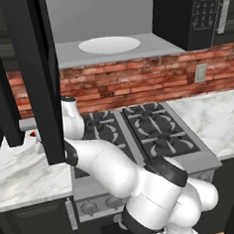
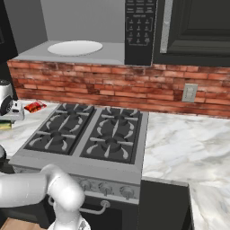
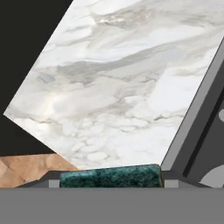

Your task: Place the sponge inside the microwave to prepare for sanitizing.

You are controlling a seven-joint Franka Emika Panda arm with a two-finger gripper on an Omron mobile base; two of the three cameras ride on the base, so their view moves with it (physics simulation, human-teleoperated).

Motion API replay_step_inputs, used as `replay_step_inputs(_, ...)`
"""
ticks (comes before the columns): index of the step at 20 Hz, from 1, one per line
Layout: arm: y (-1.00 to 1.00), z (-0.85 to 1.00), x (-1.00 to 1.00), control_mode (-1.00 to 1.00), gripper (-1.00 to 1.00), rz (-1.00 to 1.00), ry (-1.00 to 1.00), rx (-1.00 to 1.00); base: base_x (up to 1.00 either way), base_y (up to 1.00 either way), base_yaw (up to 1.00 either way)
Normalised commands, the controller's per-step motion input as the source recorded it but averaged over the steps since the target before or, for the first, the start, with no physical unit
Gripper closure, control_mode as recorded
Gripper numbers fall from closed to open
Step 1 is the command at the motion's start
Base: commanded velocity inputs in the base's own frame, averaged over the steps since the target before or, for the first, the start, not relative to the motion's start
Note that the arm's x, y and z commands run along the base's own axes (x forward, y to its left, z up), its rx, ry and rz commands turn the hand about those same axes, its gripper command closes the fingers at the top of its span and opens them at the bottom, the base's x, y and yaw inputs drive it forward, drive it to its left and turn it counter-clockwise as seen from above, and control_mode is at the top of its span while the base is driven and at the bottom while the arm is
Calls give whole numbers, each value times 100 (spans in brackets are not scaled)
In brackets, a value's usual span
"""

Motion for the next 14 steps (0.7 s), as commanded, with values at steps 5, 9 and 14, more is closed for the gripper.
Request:
replay_step_inputs(5, -18, 36, -36, -100, 100, -4, 1, 0, 0, 0, 0)
replay_step_inputs(9, -27, 36, -22, -100, 100, -3, 6, 0, 0, 0, 0)
replay_step_inputs(14, -32, 18, -27, -100, 100, -3, 0, 0, 0, 0, 0)
